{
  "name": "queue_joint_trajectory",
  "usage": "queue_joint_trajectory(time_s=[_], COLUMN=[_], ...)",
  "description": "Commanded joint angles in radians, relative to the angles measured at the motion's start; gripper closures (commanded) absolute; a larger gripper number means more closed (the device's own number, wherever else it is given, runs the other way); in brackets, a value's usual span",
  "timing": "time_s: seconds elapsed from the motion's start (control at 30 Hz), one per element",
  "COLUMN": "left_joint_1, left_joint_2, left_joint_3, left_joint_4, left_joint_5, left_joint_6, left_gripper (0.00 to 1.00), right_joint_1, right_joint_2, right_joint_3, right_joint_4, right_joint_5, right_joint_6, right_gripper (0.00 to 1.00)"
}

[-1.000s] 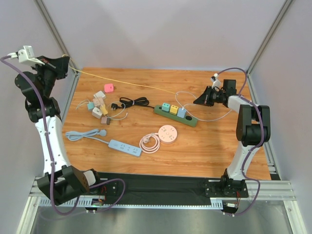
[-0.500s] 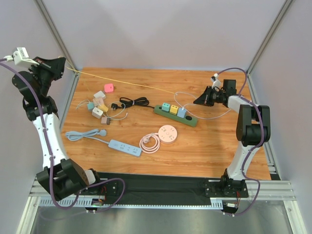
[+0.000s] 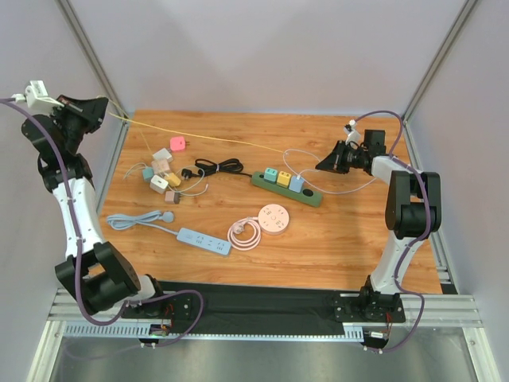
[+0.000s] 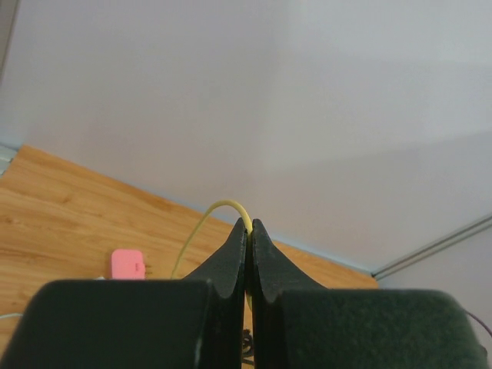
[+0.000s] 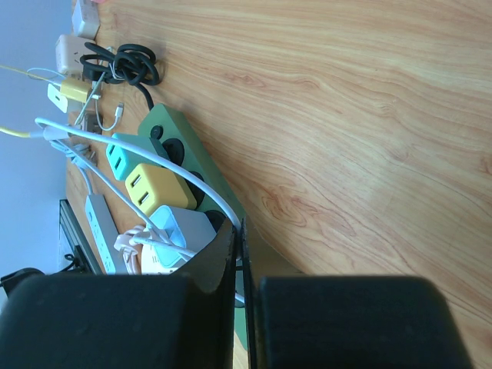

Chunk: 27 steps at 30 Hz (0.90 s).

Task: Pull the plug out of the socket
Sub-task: Place the plug at the corner of the board.

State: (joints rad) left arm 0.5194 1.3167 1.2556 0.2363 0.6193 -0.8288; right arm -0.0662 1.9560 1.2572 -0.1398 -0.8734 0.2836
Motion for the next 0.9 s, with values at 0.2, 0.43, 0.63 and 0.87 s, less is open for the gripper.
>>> queue_joint_trajectory(time_s=[0.2,0.43,0.63,0.87], left_joint_1=[0.027,0.018,-0.004,-0.012], left_joint_2=[0.039,0.055,0.096,0.131], left_joint_3=[0.019,-0.013,-0.097,-0.163], left_joint_4=[-0.045,-0.089,-0.133,-0.143], left_joint_5=[-0.073,-0.072,-0.102,-0.162], left_joint_6=[0.111,0.144,0.21,0.235], left_gripper=[1.0,1.0,1.0,0.68], right_joint_1=[-0.018,-0.003,0.035,0.049], right_joint_2=[-0.014,0.0,-0.02,-0.022], right_joint_3=[-0.004,0.013,0.016,0.024], right_joint_4=[-0.014,-0.02,-0.024,-0.018], right_joint_5=[0.054,0.021,0.017,-0.027], right_joint_6=[-0.031,-0.041,-0.058,-0.06], right_gripper=[1.0,1.0,1.0,1.0])
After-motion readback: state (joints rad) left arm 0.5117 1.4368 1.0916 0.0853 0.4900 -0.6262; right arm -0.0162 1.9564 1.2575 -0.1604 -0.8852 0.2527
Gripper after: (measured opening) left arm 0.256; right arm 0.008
